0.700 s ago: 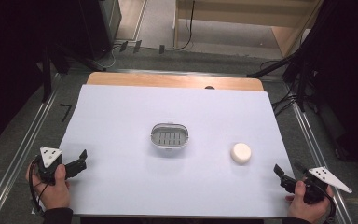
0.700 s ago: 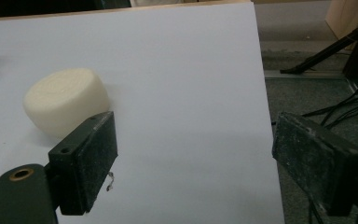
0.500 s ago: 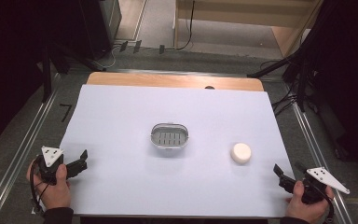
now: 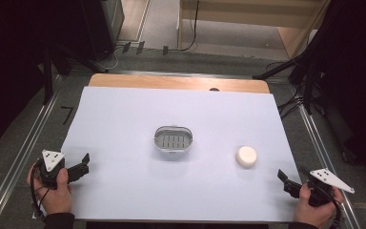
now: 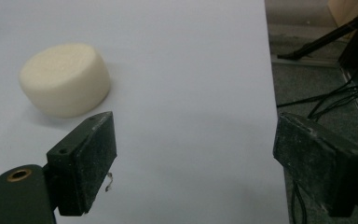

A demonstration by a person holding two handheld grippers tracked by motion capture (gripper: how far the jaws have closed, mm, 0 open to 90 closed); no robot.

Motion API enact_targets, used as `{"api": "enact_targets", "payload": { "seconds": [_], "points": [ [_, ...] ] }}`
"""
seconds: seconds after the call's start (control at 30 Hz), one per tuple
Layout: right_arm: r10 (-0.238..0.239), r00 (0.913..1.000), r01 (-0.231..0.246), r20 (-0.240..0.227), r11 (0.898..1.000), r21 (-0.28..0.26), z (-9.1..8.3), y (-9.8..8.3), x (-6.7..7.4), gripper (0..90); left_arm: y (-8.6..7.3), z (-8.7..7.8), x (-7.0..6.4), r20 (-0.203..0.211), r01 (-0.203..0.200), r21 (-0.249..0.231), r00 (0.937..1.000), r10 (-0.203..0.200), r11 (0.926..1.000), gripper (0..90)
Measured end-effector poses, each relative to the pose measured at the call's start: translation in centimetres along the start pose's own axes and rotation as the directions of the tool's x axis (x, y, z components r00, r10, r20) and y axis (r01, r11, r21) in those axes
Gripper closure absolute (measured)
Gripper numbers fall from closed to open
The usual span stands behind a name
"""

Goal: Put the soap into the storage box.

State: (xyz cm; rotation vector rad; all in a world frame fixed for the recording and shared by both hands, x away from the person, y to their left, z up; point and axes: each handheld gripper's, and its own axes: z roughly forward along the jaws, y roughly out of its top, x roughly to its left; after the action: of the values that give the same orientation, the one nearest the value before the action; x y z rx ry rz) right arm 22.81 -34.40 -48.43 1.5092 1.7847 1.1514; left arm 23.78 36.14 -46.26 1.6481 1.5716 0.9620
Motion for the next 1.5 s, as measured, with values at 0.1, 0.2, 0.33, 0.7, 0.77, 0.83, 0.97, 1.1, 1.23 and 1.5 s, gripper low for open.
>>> {"api": "enact_targets", "payload": {
  "seconds": [0.1,0.2,0.33,0.7,0.77,0.83,0.97,1.1,1.23,1.5],
  "points": [
    [-0.034,0.9994,0.034,-0.003,0.998,0.045,0.1,0.4,0.1,14.1,0.0,0.0,0.0,0.001,0.001,0.002,1.0000,-0.001,1.0000,8.1],
    [-0.034,0.9987,0.037,-0.038,0.995,0.096,0.3,0.9,0.0,14.0,0.1,0.1,0.1,0.002,0.004,0.013,1.0000,-0.004,0.9999,8.1],
    [-0.075,0.9955,0.085,-0.058,0.980,0.181,1.1,1.4,0.3,13.7,0.1,0.1,0.2,0.007,0.011,0.018,0.9999,-0.011,0.9998,8.1],
    [-0.155,0.9794,0.191,-0.130,0.922,0.338,2.7,3.9,1.8,0.0,0.1,0.1,0.3,0.016,0.021,0.012,0.9996,-0.021,0.9997,8.1],
    [-0.158,0.9771,0.200,-0.143,0.912,0.358,2.8,4.4,1.9,0.0,0.1,0.1,0.3,0.016,0.021,0.014,0.9996,-0.021,0.9997,8.1],
    [-0.172,0.9744,0.215,-0.145,0.902,0.374,3.0,4.8,2.2,0.0,0.1,0.1,0.3,0.014,0.021,0.016,0.9997,-0.022,0.9996,8.1],
    [-0.194,0.9674,0.246,-0.162,0.873,0.421,3.6,5.4,2.8,0.0,0.1,0.1,0.3,0.017,0.025,0.017,0.9995,-0.025,0.9995,8.1],
    [-0.221,0.9587,0.279,-0.180,0.852,0.444,4.2,5.9,3.3,0.0,0.1,0.1,0.4,0.019,0.026,0.019,0.9995,-0.027,0.9995,8.1],
    [-0.234,0.9548,0.294,-0.183,0.840,0.457,4.7,6.6,3.7,0.0,0.1,0.2,0.4,0.022,0.025,0.020,0.9994,-0.026,0.9995,8.2],
    [-0.265,0.9395,0.340,-0.217,0.798,0.497,5.8,7.5,4.8,0.0,0.1,0.2,0.4,0.025,0.030,0.022,0.9992,-0.030,0.9993,8.1]
  ]
}}
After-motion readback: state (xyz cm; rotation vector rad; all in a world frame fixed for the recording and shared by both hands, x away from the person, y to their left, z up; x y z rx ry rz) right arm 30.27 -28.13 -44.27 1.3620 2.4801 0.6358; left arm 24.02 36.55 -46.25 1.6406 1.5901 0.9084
